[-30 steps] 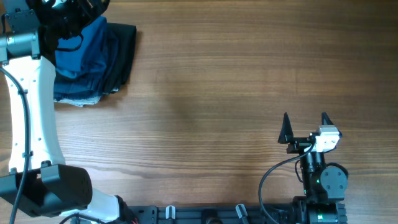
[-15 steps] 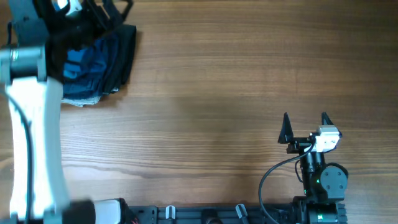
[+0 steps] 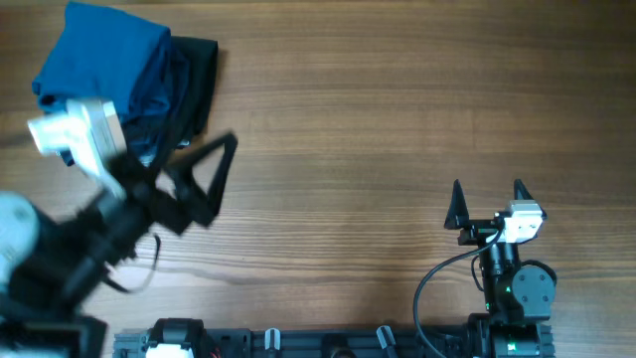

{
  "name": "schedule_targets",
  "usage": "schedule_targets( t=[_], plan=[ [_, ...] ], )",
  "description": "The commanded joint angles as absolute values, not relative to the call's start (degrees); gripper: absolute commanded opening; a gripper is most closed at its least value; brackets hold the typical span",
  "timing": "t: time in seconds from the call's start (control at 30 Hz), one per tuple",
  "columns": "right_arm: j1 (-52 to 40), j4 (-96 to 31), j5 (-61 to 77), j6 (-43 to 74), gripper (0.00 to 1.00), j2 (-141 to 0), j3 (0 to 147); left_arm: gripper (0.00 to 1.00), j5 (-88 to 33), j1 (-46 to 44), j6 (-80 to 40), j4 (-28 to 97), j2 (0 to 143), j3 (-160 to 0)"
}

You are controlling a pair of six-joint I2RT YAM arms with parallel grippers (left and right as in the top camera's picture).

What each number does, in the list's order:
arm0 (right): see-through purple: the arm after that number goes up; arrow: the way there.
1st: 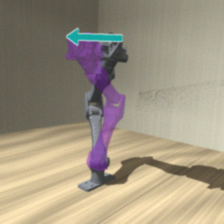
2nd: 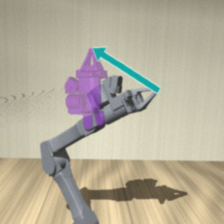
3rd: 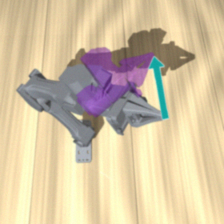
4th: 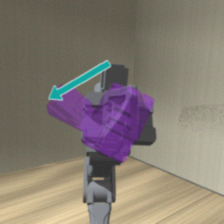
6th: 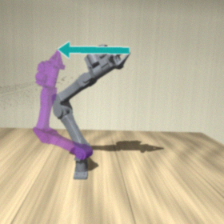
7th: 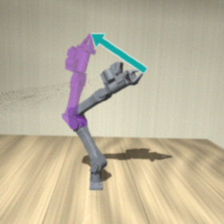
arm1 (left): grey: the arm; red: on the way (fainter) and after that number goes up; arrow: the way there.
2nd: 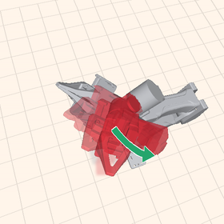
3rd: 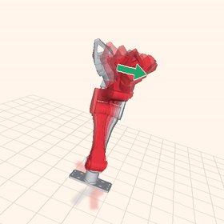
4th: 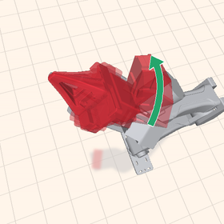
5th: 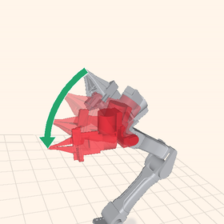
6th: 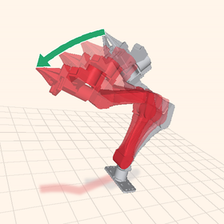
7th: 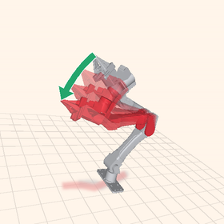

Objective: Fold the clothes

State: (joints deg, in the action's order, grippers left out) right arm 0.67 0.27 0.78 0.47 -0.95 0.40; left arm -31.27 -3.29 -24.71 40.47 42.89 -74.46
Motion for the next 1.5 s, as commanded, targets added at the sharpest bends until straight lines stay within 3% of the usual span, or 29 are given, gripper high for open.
schedule_targets(
  t=[0.0, 0.27, 0.63, 0.8, 1.47],
  plan=[
    [0.99, 0.40, -0.01, 1.58, 1.00, -0.27, 0.30, 1.00, -24.93, -2.17, -24.25, 39.13, 34.48, -60.90],
    [0.99, 0.40, -0.01, 1.56, 1.00, -0.27, 0.30, 1.00, -11.73, -1.96, -24.27, 37.23, 21.41, -39.13],
    [0.99, 0.40, -0.01, 1.58, 1.00, -0.27, 0.30, 1.00, -7.29, -1.96, -24.25, 7.16, 7.99, -12.03],
    [0.99, 0.40, 0.01, 1.58, 1.00, -0.27, 0.30, 1.00, -4.45, -1.98, -24.23, 1.98, 6.09, -8.01],
    [0.99, 0.40, -0.01, 1.58, 1.00, -0.27, 0.30, 1.00, 1.21, -2.07, -23.88, 0.23, 0.12, -0.56]
  ],
)
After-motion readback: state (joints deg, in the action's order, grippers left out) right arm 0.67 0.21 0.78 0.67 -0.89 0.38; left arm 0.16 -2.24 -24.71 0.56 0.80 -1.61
